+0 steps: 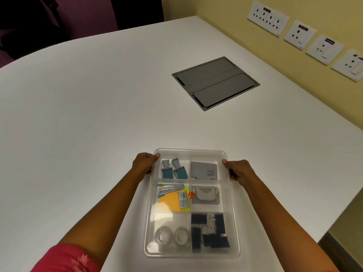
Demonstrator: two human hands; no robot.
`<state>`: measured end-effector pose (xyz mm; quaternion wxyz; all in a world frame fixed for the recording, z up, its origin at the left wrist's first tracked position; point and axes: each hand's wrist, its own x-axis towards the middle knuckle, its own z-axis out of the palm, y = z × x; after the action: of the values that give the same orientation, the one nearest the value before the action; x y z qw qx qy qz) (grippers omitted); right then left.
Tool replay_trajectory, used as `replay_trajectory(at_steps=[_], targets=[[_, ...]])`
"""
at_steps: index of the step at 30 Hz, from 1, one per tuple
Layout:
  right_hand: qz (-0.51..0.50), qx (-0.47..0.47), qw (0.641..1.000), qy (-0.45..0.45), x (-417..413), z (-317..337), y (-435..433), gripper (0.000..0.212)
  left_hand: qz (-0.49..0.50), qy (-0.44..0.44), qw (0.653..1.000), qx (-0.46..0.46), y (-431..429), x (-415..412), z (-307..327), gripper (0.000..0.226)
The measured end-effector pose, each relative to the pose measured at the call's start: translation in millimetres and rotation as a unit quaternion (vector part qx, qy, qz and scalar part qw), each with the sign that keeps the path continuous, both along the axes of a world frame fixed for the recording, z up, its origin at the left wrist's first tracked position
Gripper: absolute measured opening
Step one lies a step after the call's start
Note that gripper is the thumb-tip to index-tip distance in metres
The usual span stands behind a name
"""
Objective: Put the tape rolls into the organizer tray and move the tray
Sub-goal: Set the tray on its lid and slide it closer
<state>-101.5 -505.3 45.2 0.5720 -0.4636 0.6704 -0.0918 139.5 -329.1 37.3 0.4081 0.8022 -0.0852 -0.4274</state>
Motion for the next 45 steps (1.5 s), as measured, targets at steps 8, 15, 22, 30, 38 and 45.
replay_trajectory(at_steps=[8, 15, 22, 30, 38, 45], targets=[[-0.038, 0.107, 0.989, -0.092, 11.4, -14.6, -24.4, 0.019, 0.038, 0.062, 0.997, 0.025, -26.5, 20.7, -16.1, 0.048], [-0.027, 0.162, 0.984, -0.069, 13.7, -17.6, -34.9, 0.018, -0.011, -0.042, 0.996, 0.083, -35.7, 24.9, -26.8, 0.032], [0.005, 0.091, 0.995, -0.030, 27.6, -2.4, -37.2, 0.012, 0.001, -0.060, 0.995, 0.075, -35.0, 24.6, -23.8, 0.034], [-0.011, 0.105, 0.994, 0.002, 42.1, -0.6, -42.8, 0.030, 0.047, -0.043, 0.997, 0.052, -32.7, 26.2, -24.9, 0.033], [-0.045, 0.055, 0.997, -0.010, 36.1, 2.0, -30.8, 0.030, 0.029, -0.142, 0.989, 0.020, -26.2, 13.1, -19.7, 0.033], [-0.001, -0.112, 0.990, 0.080, 7.4, -0.5, 21.6, 0.023, 0.013, -0.185, 0.982, 0.024, 26.7, -35.4, -18.0, 0.038]])
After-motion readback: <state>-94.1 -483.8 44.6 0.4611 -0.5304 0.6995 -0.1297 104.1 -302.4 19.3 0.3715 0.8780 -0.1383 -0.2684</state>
